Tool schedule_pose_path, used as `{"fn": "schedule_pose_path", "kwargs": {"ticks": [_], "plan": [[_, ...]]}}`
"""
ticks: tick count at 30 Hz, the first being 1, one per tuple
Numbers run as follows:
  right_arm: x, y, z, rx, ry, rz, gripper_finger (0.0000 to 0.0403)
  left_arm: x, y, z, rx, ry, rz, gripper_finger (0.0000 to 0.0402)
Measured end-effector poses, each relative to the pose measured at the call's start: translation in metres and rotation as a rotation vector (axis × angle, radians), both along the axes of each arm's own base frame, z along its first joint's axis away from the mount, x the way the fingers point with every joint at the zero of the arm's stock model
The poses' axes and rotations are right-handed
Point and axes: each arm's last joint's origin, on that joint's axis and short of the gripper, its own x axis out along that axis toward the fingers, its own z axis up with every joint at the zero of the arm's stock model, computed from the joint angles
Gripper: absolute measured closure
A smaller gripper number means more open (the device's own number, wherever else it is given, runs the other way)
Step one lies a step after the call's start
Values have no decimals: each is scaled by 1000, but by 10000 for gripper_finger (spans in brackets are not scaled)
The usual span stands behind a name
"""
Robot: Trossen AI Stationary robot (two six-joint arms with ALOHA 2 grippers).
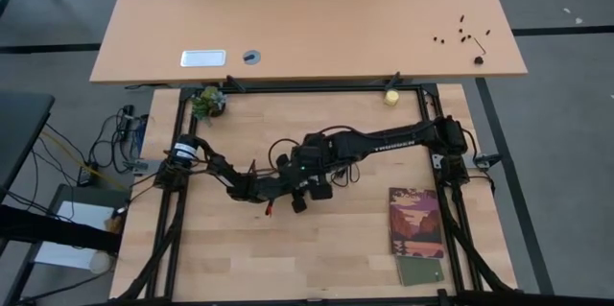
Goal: Screw lightbulb
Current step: Remove the white lightbulb from the silver lamp
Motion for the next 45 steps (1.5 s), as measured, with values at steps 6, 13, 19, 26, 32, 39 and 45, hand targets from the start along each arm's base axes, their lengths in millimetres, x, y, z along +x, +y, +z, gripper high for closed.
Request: {"fn": "schedule_pose_path", "kwargs": {"ticks": [6,13,19,26,32,39,45], "plan": [[-4,-11,-2,110,14,-306,48,0,0,0,-15,-6,5,211],[-7,-14,-6,162,23,-478,51,0,0,0,-56,-26,22,211],[0,-13,-12,207,-12,-587,55,-1,1,0,-55,-32,49,211],[3,-17,-19,241,-49,-694,56,-1,2,-1,-110,-61,85,211],[4,-22,-19,230,-75,-755,56,-1,1,0,-111,-63,86,211],[5,-24,-18,207,-100,-769,89,-1,2,0,-90,-52,81,211],[4,-25,-18,242,-80,-763,134,-1,3,-1,-87,-45,83,211]]}}
